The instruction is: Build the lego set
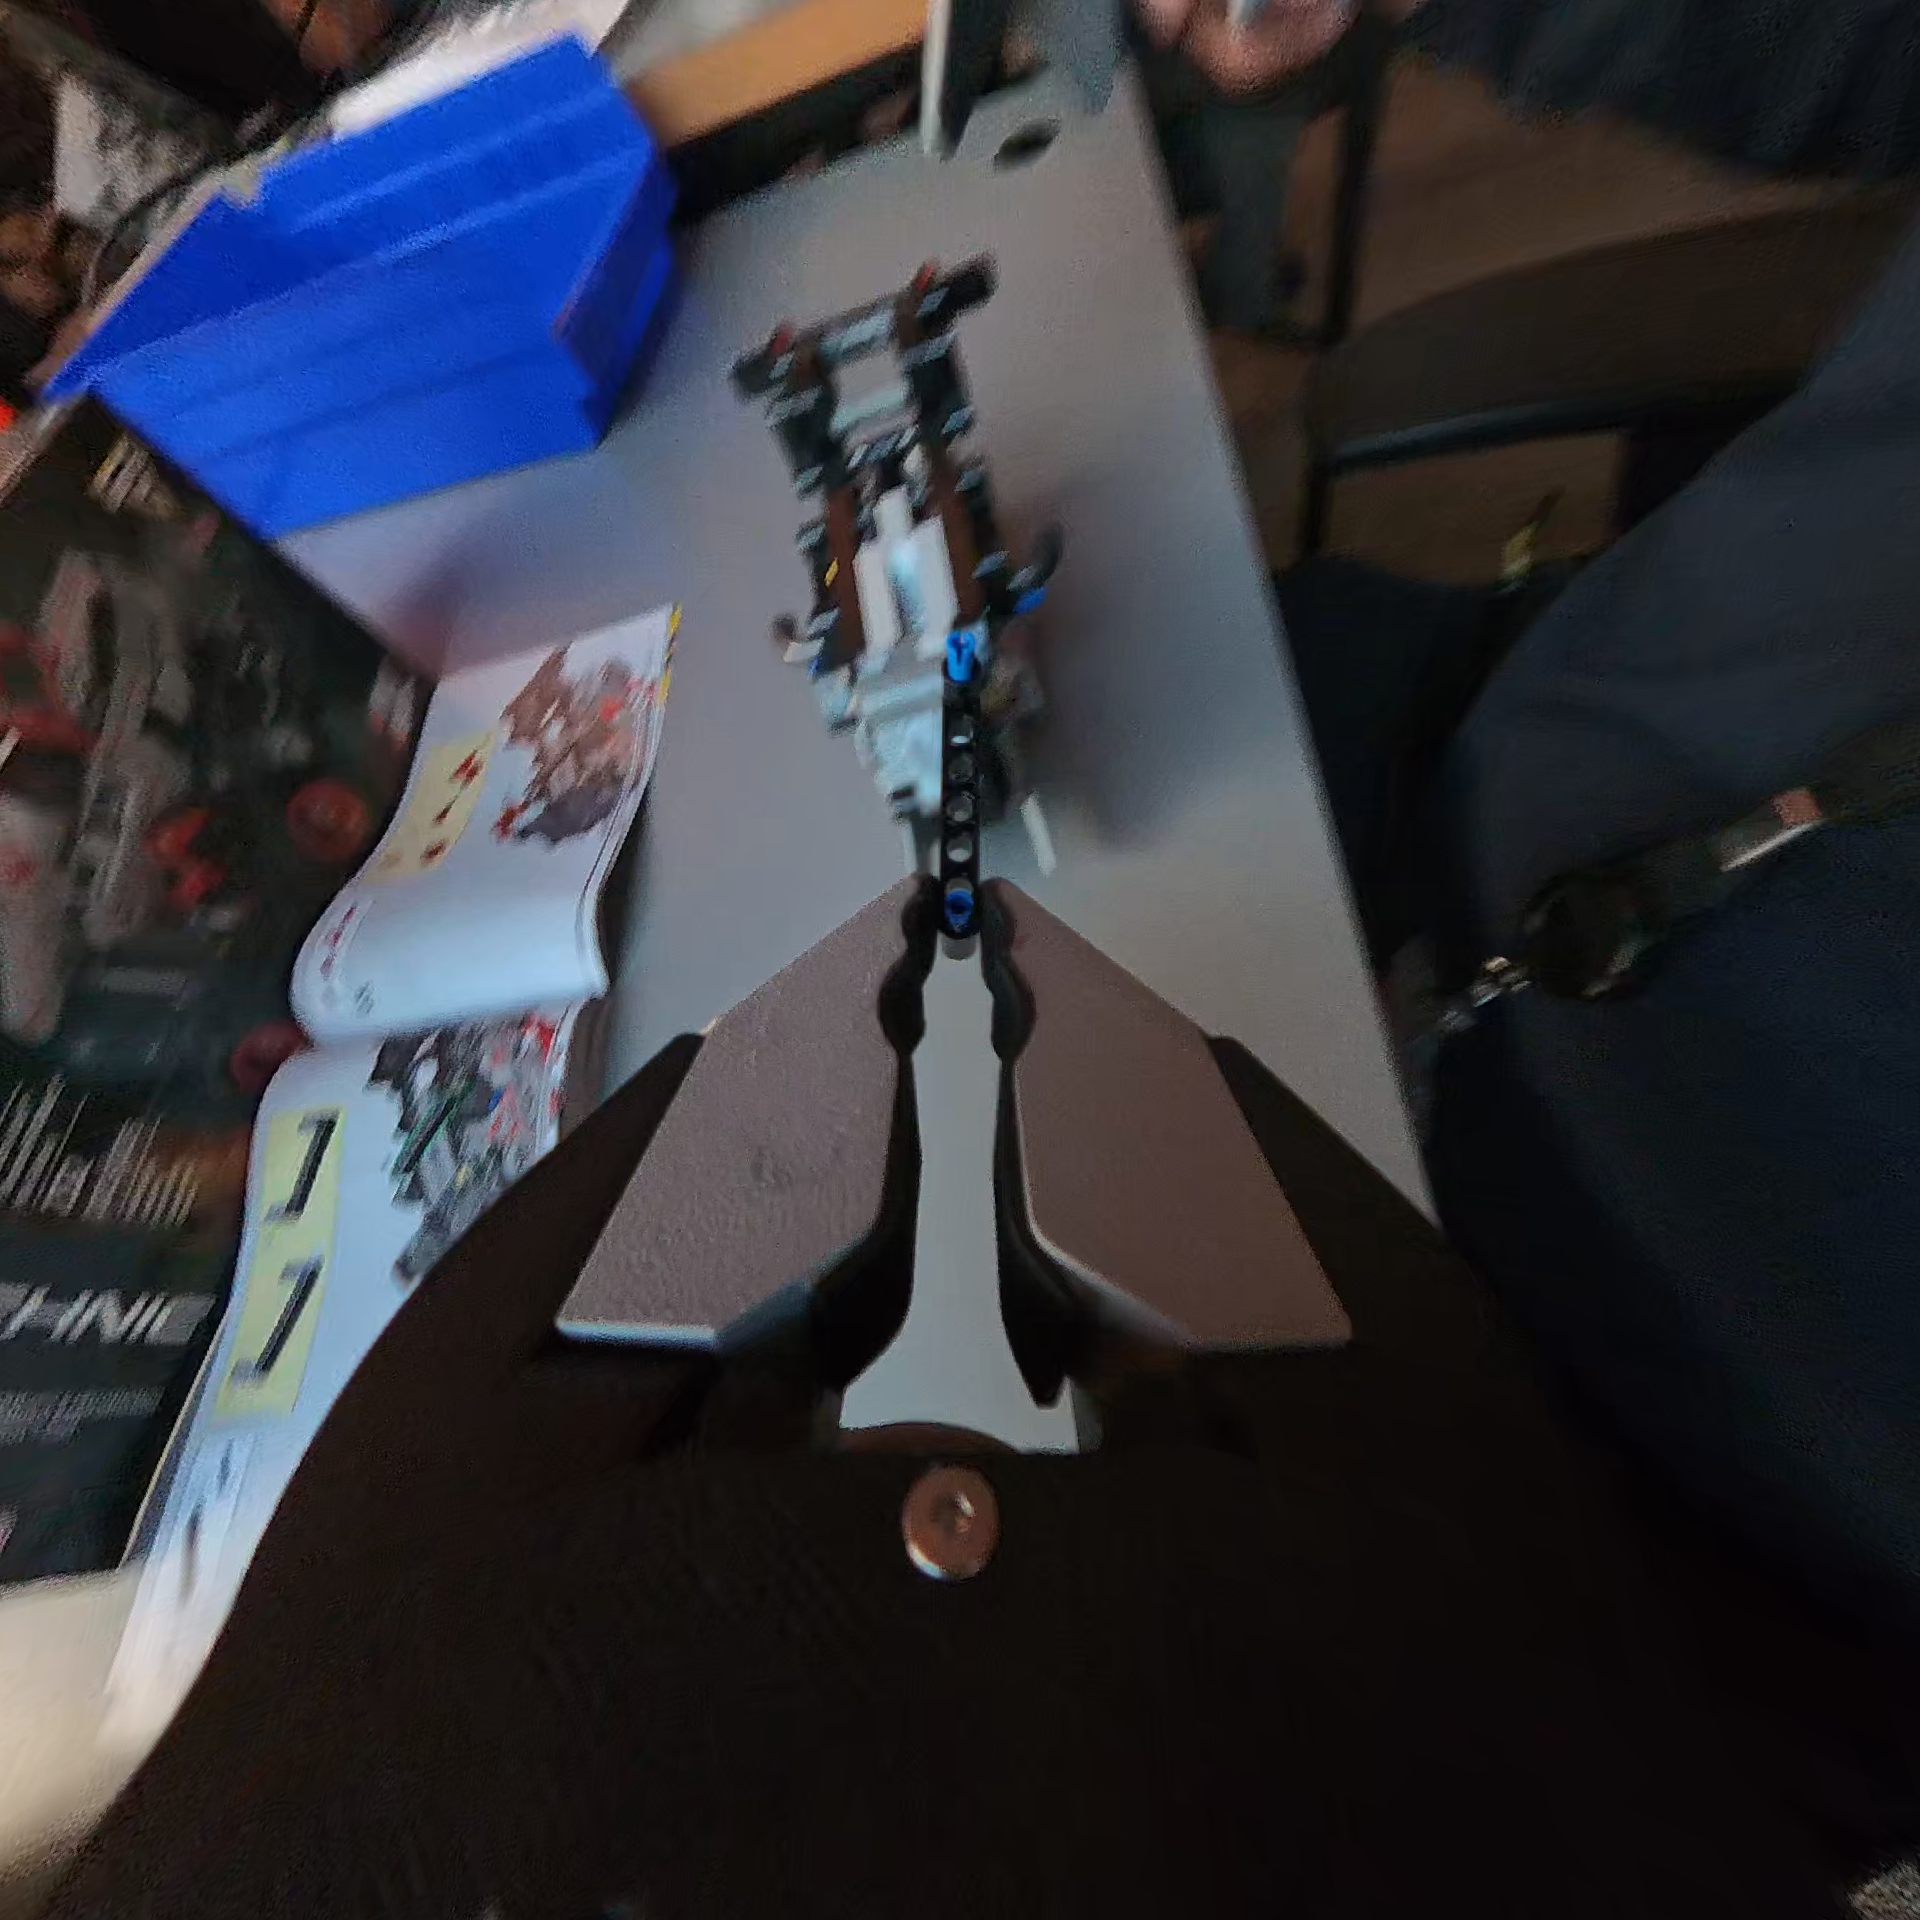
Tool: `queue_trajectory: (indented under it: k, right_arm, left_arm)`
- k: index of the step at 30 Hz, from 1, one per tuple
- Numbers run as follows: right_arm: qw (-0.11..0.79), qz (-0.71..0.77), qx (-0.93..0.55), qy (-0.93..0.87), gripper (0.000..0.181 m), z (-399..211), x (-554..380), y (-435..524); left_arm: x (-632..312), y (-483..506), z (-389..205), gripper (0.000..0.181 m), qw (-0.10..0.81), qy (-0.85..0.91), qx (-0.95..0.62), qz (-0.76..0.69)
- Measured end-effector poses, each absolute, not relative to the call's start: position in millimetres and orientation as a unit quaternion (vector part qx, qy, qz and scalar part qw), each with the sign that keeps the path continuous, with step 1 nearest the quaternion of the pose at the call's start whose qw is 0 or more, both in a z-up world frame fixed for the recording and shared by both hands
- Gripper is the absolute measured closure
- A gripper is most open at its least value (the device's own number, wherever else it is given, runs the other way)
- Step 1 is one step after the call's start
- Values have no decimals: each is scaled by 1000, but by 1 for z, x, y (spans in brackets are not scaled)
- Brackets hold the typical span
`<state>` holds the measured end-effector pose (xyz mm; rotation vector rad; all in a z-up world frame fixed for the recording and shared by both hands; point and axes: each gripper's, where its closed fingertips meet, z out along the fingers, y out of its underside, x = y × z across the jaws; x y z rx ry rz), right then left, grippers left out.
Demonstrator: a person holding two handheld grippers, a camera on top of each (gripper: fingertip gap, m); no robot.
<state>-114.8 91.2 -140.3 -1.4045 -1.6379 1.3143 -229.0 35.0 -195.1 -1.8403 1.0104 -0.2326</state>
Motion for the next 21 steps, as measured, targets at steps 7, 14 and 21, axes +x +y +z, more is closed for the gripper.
queue_trajectory:
  k: [7, 14, 21]
  right_arm:
    - [270, 486, -480, -679, 159, -154, -159, 29]
    - [327, 440, -515, -659, 143, -165, -144, 53]
    - [323, 514, -528, -595, 144, -155, -150, 58]
  left_arm:
    - [-185, 40, -170, 177, 510, 469, -700, -170]
    - [-186, 51, -173, 177, 509, 443, -717, -175]
    - [-161, 51, -134, 177, 596, 315, -670, -312]
